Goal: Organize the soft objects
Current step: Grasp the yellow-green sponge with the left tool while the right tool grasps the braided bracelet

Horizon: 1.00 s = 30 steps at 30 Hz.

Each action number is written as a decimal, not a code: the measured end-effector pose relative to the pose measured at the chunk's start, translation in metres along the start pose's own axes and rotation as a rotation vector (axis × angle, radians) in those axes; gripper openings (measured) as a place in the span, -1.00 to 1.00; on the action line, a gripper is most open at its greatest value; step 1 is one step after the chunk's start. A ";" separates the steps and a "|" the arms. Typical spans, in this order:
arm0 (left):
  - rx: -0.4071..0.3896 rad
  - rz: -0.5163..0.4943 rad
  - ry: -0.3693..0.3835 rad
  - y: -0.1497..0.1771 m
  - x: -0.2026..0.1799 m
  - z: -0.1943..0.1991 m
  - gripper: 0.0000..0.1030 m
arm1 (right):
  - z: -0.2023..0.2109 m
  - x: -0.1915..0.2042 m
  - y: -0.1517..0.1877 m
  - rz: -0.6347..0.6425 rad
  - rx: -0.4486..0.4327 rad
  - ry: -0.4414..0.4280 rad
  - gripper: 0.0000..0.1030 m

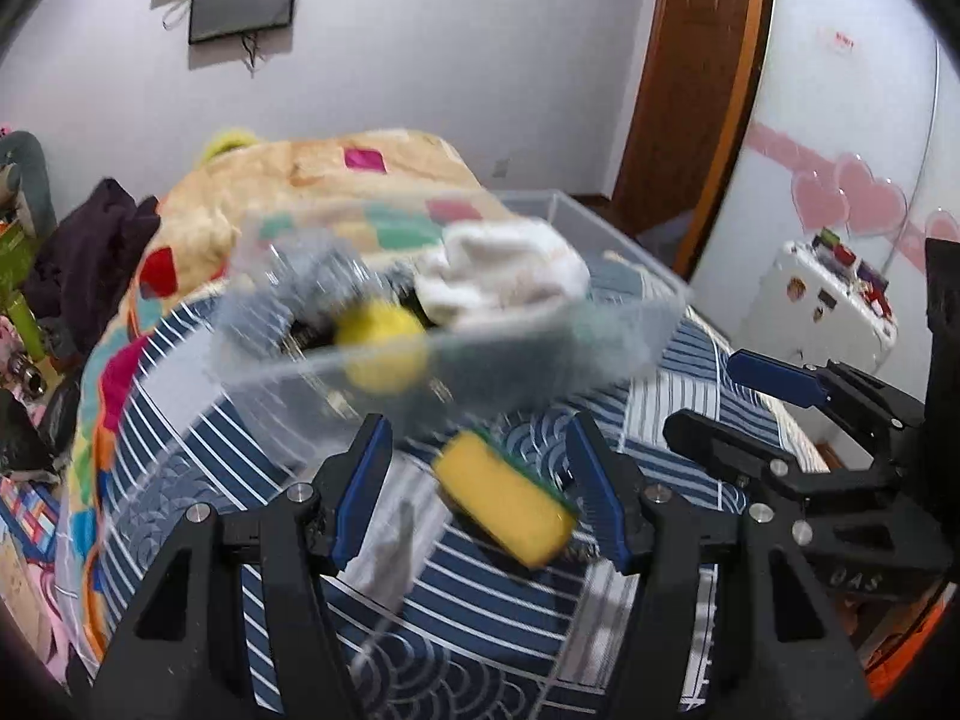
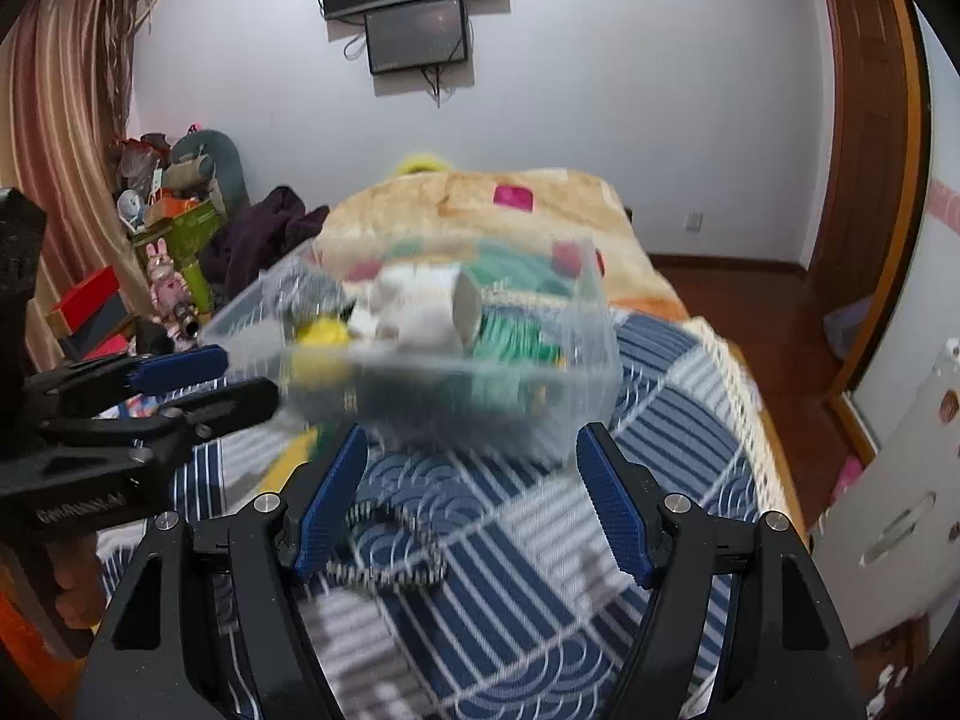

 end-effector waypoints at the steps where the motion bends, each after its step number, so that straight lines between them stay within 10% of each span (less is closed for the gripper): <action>1: 0.008 0.001 0.001 0.004 -0.002 -0.002 0.17 | -0.001 0.000 0.005 0.005 0.008 0.000 0.35; 19: 0.026 0.015 0.022 0.035 0.006 0.009 -0.84 | -0.008 0.023 0.043 0.043 0.094 -0.049 0.35; 30: 0.042 0.016 0.014 0.042 0.013 0.017 -0.81 | -0.033 0.034 0.065 0.067 0.183 -0.070 0.33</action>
Point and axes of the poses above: each gripper's, at about its wrist camera, not at the fingertips, and z roughly against the way its jaws point, x to its left, y to its underside, the point moved 10 cm from there along -z, roughly the way its jaws point, and after that the axes turned 7 degrees about -z, right-handed, at the moved point
